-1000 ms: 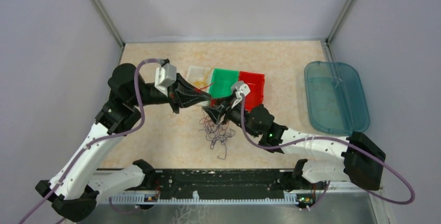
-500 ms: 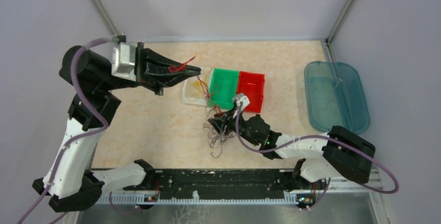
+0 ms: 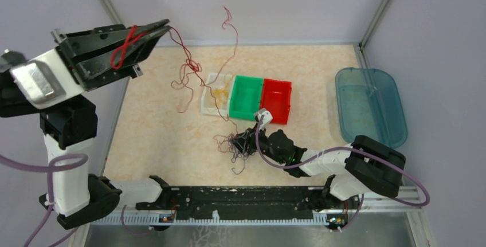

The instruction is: Untangle the cables

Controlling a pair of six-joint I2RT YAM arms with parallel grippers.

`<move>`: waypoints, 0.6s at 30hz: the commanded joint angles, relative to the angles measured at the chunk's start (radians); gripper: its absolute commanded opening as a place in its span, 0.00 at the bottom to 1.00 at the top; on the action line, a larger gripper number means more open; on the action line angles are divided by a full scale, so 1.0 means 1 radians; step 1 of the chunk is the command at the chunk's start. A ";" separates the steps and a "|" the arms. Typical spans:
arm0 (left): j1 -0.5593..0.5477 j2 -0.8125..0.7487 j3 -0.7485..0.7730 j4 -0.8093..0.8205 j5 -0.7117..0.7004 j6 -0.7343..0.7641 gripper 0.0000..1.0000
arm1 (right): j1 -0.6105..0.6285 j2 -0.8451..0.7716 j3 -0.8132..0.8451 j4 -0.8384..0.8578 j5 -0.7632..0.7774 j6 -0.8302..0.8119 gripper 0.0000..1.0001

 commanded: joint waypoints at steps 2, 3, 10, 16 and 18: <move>0.002 -0.011 -0.007 0.255 -0.147 0.239 0.00 | 0.015 0.009 -0.009 -0.012 0.000 0.043 0.43; 0.002 -0.013 -0.017 0.297 -0.171 0.280 0.00 | 0.016 0.009 -0.015 -0.019 0.007 0.051 0.44; 0.002 -0.015 -0.036 0.374 -0.185 0.390 0.00 | 0.020 -0.067 -0.025 -0.124 0.044 0.051 0.36; 0.002 0.036 0.082 0.281 -0.192 0.389 0.00 | 0.021 -0.146 -0.037 -0.108 -0.005 0.012 0.54; 0.001 0.016 0.052 0.247 -0.142 0.384 0.00 | 0.021 -0.196 -0.014 -0.138 -0.027 -0.026 0.59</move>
